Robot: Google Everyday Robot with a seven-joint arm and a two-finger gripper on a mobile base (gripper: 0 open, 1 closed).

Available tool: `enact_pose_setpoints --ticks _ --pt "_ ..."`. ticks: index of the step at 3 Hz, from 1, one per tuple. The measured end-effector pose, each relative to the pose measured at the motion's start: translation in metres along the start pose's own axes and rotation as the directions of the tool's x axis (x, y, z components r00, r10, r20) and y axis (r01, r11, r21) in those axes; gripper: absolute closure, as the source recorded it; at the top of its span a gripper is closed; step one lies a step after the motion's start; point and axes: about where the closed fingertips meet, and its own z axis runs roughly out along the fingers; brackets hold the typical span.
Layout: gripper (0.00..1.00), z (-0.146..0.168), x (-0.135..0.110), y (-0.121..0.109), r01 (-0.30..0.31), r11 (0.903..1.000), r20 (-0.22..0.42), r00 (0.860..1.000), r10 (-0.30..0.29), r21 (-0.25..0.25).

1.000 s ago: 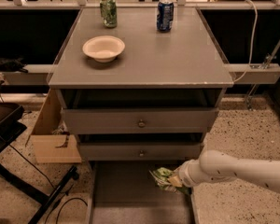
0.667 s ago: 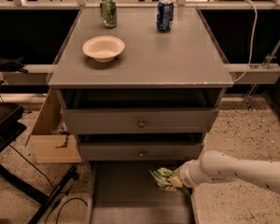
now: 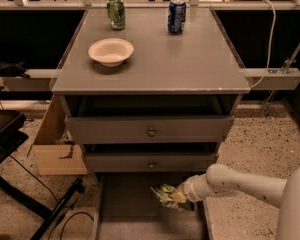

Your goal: Place green jalapeno chip bag into bottom drawer

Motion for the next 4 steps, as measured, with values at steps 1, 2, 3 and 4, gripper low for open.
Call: enact_pose_setpoints --ticks 1,2,3,4 --pt "1.00 0.045 0.018 -0.015 -0.012 0.9986 0.101 0.995 0.017 -0.051" --pt "0.96 0.111 0.060 0.001 -0.019 0.9870 0.154 0.987 0.044 -0.159" --pt "0.73 0.114 0.061 0.005 -0.029 0.9863 0.149 0.987 0.053 -0.163" --pt "0.50 0.113 0.060 0.005 -0.028 0.9864 0.149 0.987 0.052 -0.162"
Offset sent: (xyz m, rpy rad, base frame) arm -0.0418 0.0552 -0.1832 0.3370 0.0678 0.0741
